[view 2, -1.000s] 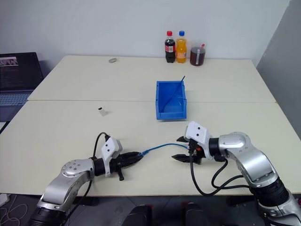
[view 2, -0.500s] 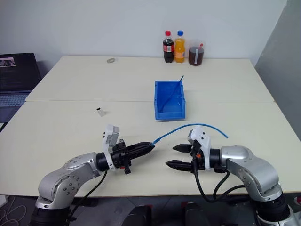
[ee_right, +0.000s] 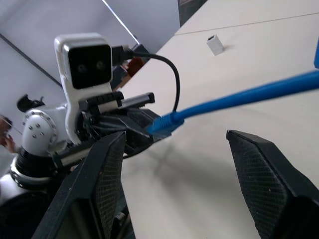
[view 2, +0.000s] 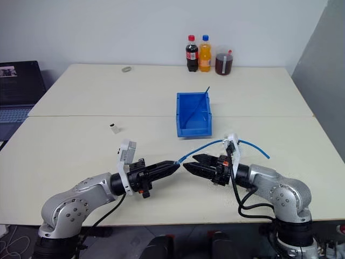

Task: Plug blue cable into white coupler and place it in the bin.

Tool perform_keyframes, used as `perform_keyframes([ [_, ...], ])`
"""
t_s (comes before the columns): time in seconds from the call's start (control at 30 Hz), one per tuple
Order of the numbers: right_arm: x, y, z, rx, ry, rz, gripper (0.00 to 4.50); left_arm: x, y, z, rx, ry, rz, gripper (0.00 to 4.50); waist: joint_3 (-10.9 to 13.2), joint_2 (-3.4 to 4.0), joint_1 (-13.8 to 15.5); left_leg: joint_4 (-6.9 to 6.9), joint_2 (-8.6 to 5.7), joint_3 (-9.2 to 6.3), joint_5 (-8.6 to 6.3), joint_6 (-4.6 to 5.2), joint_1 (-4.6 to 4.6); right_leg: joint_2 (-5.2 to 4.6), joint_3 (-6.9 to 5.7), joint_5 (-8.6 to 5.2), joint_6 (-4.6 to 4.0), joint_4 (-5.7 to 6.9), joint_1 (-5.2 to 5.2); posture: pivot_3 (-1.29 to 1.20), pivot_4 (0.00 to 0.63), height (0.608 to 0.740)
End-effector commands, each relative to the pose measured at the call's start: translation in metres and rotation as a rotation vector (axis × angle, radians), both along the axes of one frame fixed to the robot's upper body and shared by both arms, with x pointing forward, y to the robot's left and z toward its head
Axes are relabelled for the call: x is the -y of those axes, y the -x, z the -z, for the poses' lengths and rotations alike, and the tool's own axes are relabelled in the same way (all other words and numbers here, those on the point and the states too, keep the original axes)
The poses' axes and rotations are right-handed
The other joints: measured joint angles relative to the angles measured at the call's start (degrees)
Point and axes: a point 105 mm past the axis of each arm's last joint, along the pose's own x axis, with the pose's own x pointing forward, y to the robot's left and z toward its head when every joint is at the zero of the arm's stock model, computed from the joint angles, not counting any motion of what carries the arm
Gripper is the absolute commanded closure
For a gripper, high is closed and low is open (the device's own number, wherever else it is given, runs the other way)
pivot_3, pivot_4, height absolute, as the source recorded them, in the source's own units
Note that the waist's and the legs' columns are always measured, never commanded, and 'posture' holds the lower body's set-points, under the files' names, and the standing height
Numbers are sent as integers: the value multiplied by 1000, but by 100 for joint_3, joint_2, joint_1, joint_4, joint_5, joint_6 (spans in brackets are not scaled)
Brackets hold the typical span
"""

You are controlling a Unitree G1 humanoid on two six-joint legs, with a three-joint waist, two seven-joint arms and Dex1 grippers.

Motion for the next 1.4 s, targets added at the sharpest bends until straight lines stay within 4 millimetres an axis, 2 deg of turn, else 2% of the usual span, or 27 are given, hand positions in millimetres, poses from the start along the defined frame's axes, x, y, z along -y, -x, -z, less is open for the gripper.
perform_keyframes([
  [0.03, -8, 2, -11, -1, -46, -33, 1108, 3, 5, -8, 45, 6, 22, 4250, 0, 0, 1, 0, -1, 0, 0, 0, 0, 0, 0, 0, 0, 0, 0, 0, 150, 740],
  [0.33, -21, 0, -10, -35, -58, -64, 1108, 3, 5, -7, 48, 2, 15, 4250, 0, 0, 1, 0, 0, 2, 0, 0, -2, 0, 1, -1, 2, -1, -2, 0, 150, 740],
  [0.43, -22, 0, -11, -37, -65, -73, 1555, 2, 4, -7, 49, -1, 13, 4250, 0, 0, 1, 0, 0, 2, 0, 0, -2, 0, 1, -1, 2, -1, -3, 0, 150, 740],
  [0.47, -23, 0, -12, -40, -71, -78, 2039, 2, 5, -6, 49, -2, 13, 4250, 0, 0, 1, 0, 0, 2, 0, 0, -2, 0, 2, -2, 2, -1, -3, 0, 150, 740],
  [0.53, -24, 2, -13, -43, -77, -92, 2384, 1, 5, -5, 49, -4, 11, 4250, 0, 0, 1, -1, 0, 2, 0, 0, -2, 0, 2, -2, 2, -1, -4, 0, 150, 740],
  [0.8, -25, 8, -14, -55, -78, -140, 4392, -1, 5, -1, 54, -21, 10, 4250, 0, 0, 1, -2, 0, 4, 0, 0, -5, 0, 3, -2, 2, -2, -7, 0, 150, 740],
  [1.17, -25, 11, -14, -51, -68, -164, 4429, -2, 2, 6, 98, -61, -12, 4250, 0, 0, 0, -6, 0, 5, 0, 0, -6, 0, 4, -3, 2, -4, -10, 0, 150, 740],
  [1.23, -26, 11, -14, -48, -65, -163, 4429, -3, 3, 9, 97, -84, 1, 3546, 0, 0, 0, -6, 0, 5, 0, 0, -6, 0, 4, -3, 2, -5, -10, 0, 150, 740],
  [1.4, -26, 8, -13, -38, -56, -154, 4429, -6, 6, 15, 102, -121, 10, 2523, 1, 1, 0, -9, 1, 6, 0, 0, -7, 0, 4, -4, 2, -5, -12, 0, 150, 740],
])
